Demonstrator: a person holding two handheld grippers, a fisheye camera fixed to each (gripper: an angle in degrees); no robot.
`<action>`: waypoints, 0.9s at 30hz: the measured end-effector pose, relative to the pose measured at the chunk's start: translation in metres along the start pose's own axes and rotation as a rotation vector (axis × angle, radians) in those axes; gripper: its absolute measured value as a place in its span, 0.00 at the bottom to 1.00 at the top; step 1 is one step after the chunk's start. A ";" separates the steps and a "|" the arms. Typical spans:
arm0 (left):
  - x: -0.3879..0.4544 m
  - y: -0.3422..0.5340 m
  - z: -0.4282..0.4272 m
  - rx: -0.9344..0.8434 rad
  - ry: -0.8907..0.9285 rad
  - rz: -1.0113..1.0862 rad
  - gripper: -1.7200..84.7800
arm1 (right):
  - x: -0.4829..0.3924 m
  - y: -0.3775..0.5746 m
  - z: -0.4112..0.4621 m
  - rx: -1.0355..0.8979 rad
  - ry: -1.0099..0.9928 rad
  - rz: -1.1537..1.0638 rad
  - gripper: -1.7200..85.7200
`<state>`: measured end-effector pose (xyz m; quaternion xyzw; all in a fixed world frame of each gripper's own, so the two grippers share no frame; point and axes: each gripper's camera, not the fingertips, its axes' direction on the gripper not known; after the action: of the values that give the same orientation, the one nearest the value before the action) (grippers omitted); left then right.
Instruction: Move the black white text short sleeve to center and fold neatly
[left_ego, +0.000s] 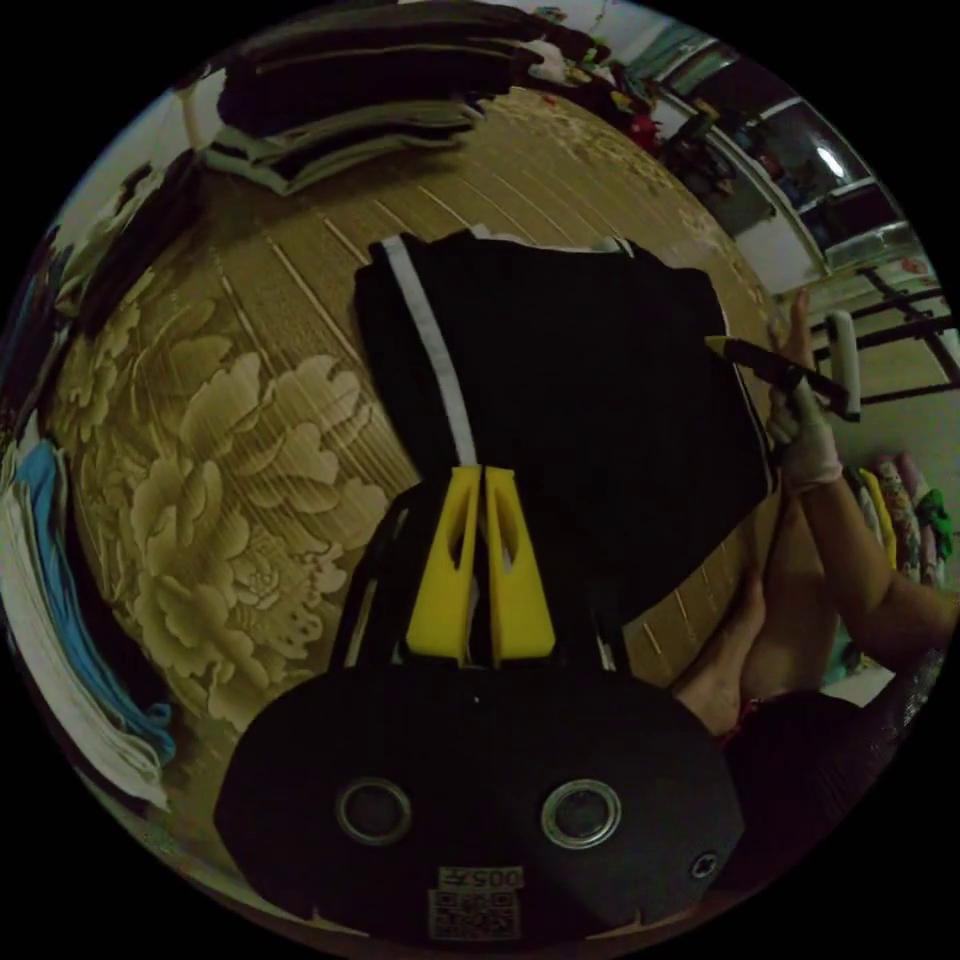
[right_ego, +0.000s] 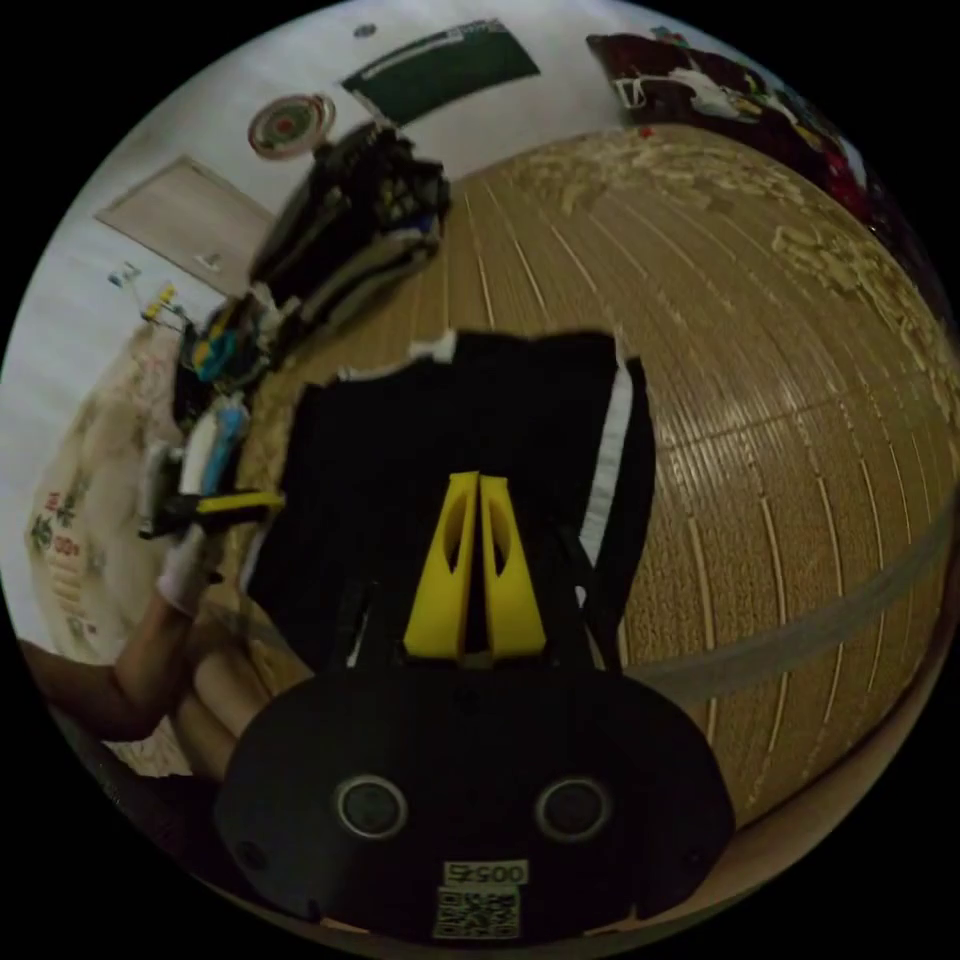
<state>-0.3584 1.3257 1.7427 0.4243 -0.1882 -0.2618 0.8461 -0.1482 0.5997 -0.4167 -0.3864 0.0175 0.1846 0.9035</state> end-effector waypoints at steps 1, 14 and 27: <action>-0.003 0.002 -0.002 0.002 -0.001 -0.016 0.03 | -0.005 0.000 0.008 0.001 0.015 -0.012 0.01; -0.037 0.050 -0.043 0.139 0.123 -0.078 0.06 | -0.056 0.001 0.036 0.021 -0.149 0.035 0.01; -0.060 0.069 0.003 -0.243 0.256 -0.010 0.15 | -0.150 0.041 0.094 -0.118 -0.117 0.167 0.10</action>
<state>-0.3879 1.3945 1.7945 0.3498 -0.0436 -0.2306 0.9069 -0.3124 0.6441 -0.3527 -0.4247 -0.0138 0.2822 0.8601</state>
